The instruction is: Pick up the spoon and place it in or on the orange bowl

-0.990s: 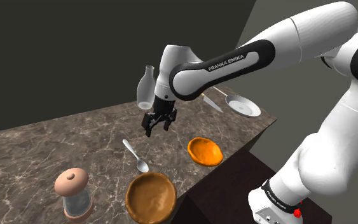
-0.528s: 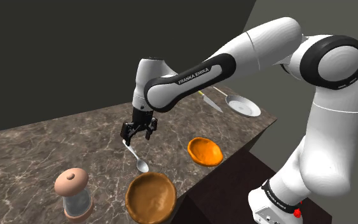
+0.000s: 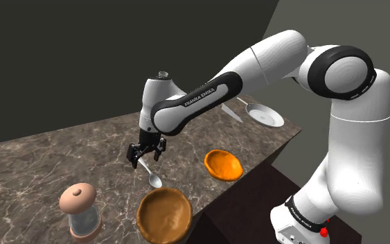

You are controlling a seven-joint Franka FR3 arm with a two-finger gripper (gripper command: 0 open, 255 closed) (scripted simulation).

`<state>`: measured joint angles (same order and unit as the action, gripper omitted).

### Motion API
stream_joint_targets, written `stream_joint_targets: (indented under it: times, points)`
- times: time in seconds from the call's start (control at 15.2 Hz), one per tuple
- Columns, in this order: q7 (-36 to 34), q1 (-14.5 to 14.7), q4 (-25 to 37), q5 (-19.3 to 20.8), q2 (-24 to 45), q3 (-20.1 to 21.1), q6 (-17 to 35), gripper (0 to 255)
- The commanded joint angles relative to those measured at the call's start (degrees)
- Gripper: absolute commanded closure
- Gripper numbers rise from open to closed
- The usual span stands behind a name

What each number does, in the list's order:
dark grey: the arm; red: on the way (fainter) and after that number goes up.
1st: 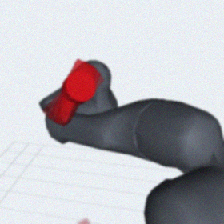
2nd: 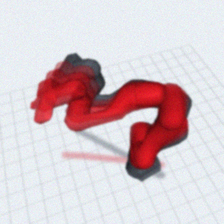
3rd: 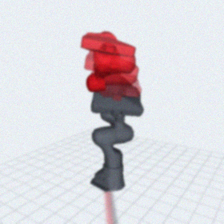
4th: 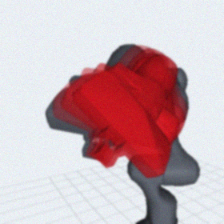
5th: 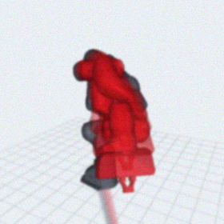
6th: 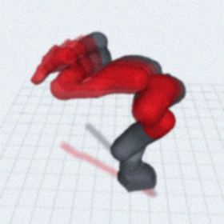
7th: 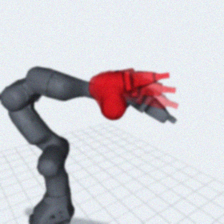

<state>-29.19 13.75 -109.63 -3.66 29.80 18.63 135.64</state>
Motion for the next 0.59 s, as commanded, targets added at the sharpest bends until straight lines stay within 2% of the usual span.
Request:
stream_joint_targets:
  times: [0.0,0.46,0.53]
  points:
    - [-0.17,0.26,-0.1,0.15,0.61,-0.07,0.75,0]
    - [-0.17,0.25,-0.09,0.15,0.61,-0.07,0.74,0]
    - [-0.17,0.25,-0.09,0.15,0.61,-0.07,0.74,255]
